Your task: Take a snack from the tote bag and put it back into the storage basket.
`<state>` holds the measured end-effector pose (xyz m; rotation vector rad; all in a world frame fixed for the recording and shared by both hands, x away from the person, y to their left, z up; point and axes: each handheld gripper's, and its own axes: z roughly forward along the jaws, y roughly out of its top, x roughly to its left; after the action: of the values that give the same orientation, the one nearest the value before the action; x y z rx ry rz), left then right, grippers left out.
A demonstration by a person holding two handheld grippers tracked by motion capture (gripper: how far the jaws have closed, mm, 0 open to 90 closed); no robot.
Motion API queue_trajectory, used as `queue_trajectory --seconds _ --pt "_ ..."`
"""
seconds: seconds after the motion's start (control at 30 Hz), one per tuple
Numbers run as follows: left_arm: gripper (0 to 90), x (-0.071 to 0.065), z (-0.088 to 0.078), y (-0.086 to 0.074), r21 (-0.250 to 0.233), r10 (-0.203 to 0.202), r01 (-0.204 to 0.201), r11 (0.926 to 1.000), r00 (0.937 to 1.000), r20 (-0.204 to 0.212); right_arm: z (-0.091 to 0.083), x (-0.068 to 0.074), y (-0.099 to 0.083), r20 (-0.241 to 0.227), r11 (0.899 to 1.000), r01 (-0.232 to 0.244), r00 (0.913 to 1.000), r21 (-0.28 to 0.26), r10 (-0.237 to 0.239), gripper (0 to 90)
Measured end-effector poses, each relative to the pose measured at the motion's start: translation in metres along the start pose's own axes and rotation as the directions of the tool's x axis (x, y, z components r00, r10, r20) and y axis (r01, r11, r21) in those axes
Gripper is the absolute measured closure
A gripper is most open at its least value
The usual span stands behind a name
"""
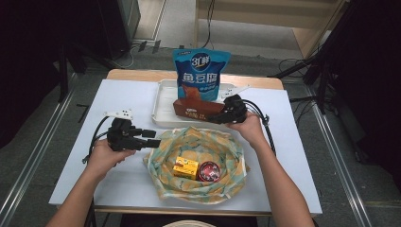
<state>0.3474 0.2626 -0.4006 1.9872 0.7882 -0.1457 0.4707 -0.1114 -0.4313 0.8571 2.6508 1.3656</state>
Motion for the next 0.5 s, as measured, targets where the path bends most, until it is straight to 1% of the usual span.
queue_trajectory --seconds 0.2,0.23,0.4,0.5 --pt "42.1 -0.0004 0.0004 0.0000 0.002 0.000 0.000 1.0000 1.0000 0.002 0.0033 -0.0051 -0.0020 0.005 1.000 -0.008 1.0000 0.007 0.008 41.4" --pt "42.1 -0.0004 0.0004 0.0000 0.001 -0.001 0.001 1.0000 1.0000 0.003 0.0040 -0.0059 -0.0029 0.011 1.000 -0.014 0.9998 0.021 0.013 40.6" --pt "42.2 -0.0005 0.0006 0.0000 0.001 -0.001 0.001 1.0000 1.0000 0.003 0.0051 -0.0091 -0.0061 0.027 0.999 -0.011 0.9996 0.045 0.010 39.2" --pt "42.2 -0.0007 0.0009 0.0000 0.003 0.000 0.000 1.0000 1.0000 0.004 0.0051 -0.0105 -0.0062 0.033 0.999 -0.021 0.9993 0.044 0.020 36.9"
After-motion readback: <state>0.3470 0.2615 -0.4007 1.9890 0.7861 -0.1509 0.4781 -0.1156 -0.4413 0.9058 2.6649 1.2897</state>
